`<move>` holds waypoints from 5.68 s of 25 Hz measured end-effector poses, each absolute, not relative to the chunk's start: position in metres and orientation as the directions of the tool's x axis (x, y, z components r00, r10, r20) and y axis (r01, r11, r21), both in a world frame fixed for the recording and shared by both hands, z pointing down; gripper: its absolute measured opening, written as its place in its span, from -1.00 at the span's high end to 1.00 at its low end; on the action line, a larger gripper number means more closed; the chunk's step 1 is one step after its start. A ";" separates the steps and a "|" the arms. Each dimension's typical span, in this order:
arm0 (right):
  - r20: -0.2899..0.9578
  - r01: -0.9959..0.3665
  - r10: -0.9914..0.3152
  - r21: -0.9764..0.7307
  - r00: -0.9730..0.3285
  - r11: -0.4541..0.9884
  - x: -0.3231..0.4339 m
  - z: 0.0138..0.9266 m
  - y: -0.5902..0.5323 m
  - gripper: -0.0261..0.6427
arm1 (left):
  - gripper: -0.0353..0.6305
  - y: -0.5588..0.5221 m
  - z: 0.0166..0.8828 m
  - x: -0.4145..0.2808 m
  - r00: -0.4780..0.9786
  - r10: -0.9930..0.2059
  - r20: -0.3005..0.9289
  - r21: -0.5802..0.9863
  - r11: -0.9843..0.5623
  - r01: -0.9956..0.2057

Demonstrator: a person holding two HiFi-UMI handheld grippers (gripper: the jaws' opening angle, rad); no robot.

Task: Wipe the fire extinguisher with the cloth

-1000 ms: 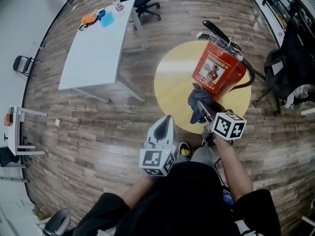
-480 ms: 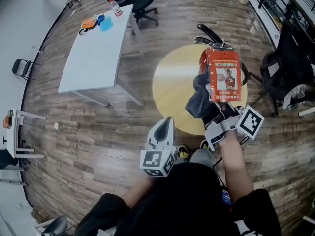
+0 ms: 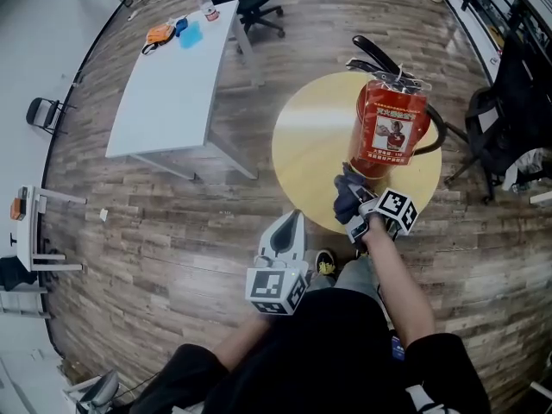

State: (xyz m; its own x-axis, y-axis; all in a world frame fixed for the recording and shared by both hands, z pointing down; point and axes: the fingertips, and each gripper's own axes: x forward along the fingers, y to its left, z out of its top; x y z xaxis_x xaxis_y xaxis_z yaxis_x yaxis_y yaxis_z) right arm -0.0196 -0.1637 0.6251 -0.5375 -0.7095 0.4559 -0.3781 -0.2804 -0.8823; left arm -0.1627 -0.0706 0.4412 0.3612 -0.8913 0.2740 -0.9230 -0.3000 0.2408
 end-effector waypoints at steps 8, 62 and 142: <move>0.664 -0.819 -0.647 -0.564 -0.375 -0.105 0.023 0.666 -0.154 0.52 | 0.82 -0.072 0.444 -0.168 0.350 -0.894 0.279 0.238 -0.289 -0.927; 0.657 -0.837 -0.654 0.062 -0.375 0.543 0.092 0.672 -0.205 0.51 | 0.82 -0.084 0.452 -0.141 0.358 -0.877 0.321 0.194 -0.309 -0.931; -0.031 -0.950 -0.960 0.155 -0.279 0.271 0.058 0.340 -0.156 0.51 | 0.82 -0.089 0.439 -0.141 0.443 -0.862 0.248 0.235 -0.390 -0.890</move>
State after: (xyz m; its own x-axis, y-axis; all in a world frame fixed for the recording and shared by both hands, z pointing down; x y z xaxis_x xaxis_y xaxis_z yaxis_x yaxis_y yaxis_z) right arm 0.0585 -0.1559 0.3398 -0.2786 -0.9599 -0.0308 -0.9501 0.2708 0.1551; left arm -0.1415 -0.0887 0.4394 0.4431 -0.8615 0.2478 -0.8902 -0.3902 0.2351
